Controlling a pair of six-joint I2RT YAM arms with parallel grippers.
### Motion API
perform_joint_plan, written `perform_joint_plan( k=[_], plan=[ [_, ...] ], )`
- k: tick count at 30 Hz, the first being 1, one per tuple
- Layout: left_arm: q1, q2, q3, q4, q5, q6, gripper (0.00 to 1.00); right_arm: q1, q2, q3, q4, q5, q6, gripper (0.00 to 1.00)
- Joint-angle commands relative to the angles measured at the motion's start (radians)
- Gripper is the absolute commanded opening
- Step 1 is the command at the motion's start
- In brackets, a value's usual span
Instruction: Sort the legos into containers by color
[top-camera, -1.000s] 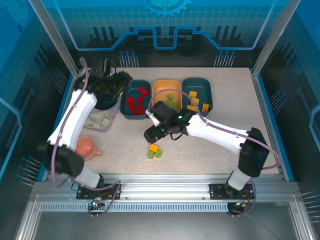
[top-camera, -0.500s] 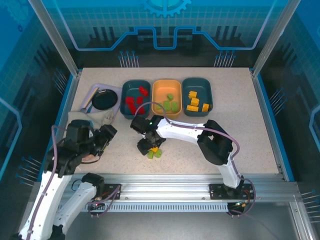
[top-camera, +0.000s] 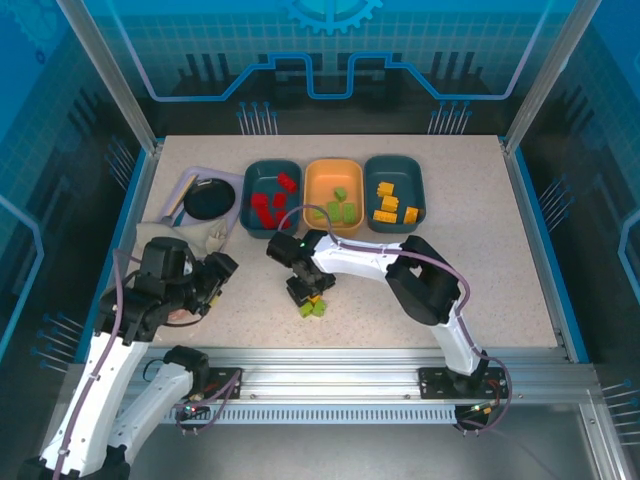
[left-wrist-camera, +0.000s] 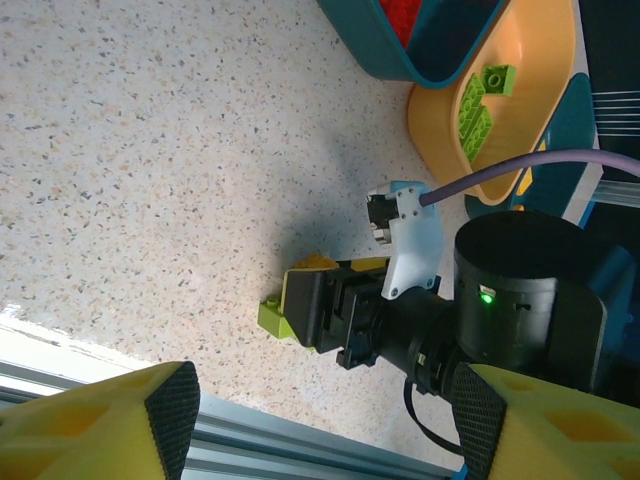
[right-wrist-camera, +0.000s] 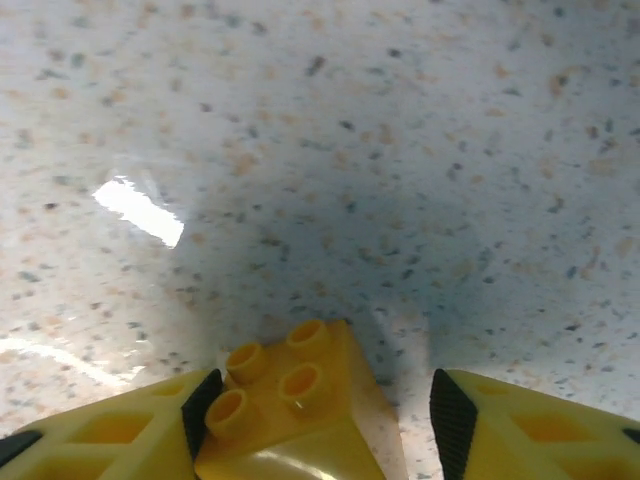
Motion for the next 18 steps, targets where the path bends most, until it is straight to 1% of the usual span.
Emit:
perform_joint_plan(
  k=[1,5,9,13,16,18],
  plan=[
    [-0.003,0.005,0.01,0.03,0.037,0.012,0.71,-0.022,-0.021,-0.022,-0.015,0.01,0.011,0.52],
    [-0.004,0.021,-0.002,0.056,0.063,0.018,0.71,-0.028,-0.038,-0.045,-0.004,0.012,0.01,0.44],
    [-0.007,0.039,-0.027,0.106,0.118,0.032,0.71,-0.032,-0.073,-0.06,0.007,0.03,0.013,0.36],
    [-0.022,0.07,-0.043,0.18,0.177,0.047,0.71,-0.052,-0.157,-0.054,-0.008,0.083,0.018,0.34],
    [-0.052,0.122,-0.035,0.261,0.217,0.058,0.71,-0.102,-0.247,-0.052,-0.023,0.135,0.022,0.33],
    [-0.082,0.176,-0.018,0.316,0.232,0.069,0.71,-0.152,-0.295,-0.048,-0.027,0.165,0.017,0.33]
  ],
)
